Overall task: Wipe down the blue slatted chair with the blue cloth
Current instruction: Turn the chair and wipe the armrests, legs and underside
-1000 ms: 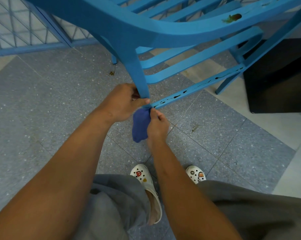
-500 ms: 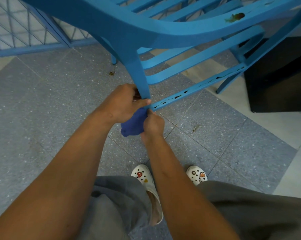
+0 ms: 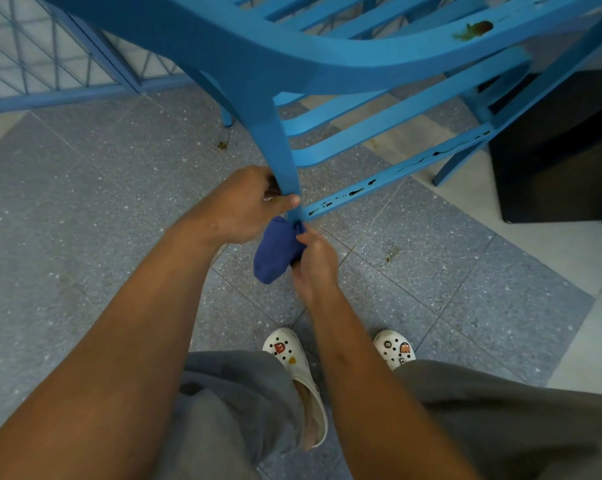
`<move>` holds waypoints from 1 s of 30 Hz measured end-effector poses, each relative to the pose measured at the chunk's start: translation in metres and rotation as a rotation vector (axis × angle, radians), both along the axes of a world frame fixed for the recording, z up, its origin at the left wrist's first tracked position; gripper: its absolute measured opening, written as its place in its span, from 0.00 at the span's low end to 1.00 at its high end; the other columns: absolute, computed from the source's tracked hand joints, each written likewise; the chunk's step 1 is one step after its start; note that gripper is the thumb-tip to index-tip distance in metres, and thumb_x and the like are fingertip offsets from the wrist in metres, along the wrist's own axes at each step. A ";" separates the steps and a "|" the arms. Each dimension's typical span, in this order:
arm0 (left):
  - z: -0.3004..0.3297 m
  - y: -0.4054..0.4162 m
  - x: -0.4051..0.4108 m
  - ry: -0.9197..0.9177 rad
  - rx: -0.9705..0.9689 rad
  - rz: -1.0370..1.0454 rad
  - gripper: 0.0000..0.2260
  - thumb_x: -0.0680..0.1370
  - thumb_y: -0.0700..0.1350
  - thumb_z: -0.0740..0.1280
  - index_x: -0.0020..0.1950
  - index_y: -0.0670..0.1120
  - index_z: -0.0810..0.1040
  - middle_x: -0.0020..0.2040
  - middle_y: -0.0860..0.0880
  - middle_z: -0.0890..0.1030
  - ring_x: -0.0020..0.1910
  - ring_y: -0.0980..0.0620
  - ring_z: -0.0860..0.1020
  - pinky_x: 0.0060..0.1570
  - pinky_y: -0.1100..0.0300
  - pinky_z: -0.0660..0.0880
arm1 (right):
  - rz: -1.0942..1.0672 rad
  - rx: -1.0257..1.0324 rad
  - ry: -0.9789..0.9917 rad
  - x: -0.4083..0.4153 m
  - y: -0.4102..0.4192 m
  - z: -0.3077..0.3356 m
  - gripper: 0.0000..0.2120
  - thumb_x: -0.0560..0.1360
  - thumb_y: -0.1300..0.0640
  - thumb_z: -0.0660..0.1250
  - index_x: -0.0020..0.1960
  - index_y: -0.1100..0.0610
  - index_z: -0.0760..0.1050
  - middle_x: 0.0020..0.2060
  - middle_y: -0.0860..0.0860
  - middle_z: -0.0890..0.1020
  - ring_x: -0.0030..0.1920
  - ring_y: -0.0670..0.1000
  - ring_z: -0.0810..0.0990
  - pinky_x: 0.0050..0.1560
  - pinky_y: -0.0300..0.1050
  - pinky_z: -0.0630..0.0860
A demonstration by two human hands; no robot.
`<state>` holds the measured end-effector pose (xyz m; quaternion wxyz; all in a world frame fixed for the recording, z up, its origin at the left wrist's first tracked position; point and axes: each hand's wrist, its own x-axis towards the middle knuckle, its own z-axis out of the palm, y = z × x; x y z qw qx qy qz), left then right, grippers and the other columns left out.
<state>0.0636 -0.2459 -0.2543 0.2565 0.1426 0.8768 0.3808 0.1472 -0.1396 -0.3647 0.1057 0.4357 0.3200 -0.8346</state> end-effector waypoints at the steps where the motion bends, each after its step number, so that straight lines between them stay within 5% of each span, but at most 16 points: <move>1: 0.000 -0.001 0.000 -0.010 0.001 -0.004 0.05 0.81 0.44 0.69 0.56 0.48 0.81 0.51 0.53 0.84 0.54 0.57 0.82 0.57 0.59 0.77 | 0.005 0.030 0.060 0.003 0.000 0.002 0.15 0.81 0.67 0.61 0.65 0.63 0.77 0.57 0.57 0.84 0.57 0.55 0.83 0.56 0.48 0.80; 3: -0.001 -0.001 0.000 -0.020 0.006 -0.008 0.05 0.81 0.44 0.69 0.57 0.48 0.81 0.51 0.53 0.84 0.55 0.57 0.82 0.58 0.58 0.77 | 0.005 0.105 0.144 0.007 -0.001 0.006 0.16 0.80 0.68 0.63 0.67 0.63 0.77 0.61 0.57 0.83 0.61 0.55 0.82 0.61 0.49 0.79; 9: -0.002 -0.002 0.000 -0.036 0.043 0.005 0.03 0.81 0.44 0.69 0.53 0.52 0.80 0.48 0.59 0.82 0.53 0.58 0.81 0.58 0.58 0.76 | 0.080 0.450 0.112 -0.002 -0.007 -0.007 0.05 0.77 0.62 0.71 0.50 0.53 0.83 0.50 0.51 0.86 0.53 0.51 0.85 0.54 0.45 0.82; 19: -0.001 -0.001 0.000 -0.024 0.057 0.016 0.06 0.81 0.43 0.69 0.57 0.49 0.80 0.50 0.57 0.83 0.56 0.58 0.82 0.61 0.58 0.76 | 0.196 0.491 -0.106 -0.015 -0.010 -0.040 0.07 0.79 0.58 0.70 0.53 0.61 0.83 0.48 0.55 0.86 0.51 0.55 0.85 0.56 0.54 0.82; 25: -0.008 -0.005 -0.002 -0.011 0.048 -0.011 0.02 0.81 0.46 0.68 0.53 0.50 0.81 0.45 0.56 0.83 0.48 0.58 0.82 0.53 0.58 0.77 | 0.096 0.474 0.104 -0.008 -0.015 -0.003 0.06 0.80 0.58 0.68 0.49 0.60 0.82 0.47 0.53 0.86 0.48 0.47 0.85 0.51 0.41 0.81; 30: -0.005 -0.004 -0.003 0.011 0.017 -0.004 0.03 0.82 0.46 0.68 0.53 0.49 0.81 0.44 0.58 0.82 0.47 0.62 0.81 0.50 0.64 0.73 | 0.120 0.458 -0.003 -0.015 -0.012 -0.014 0.05 0.80 0.61 0.67 0.46 0.58 0.78 0.43 0.50 0.83 0.42 0.46 0.81 0.46 0.39 0.78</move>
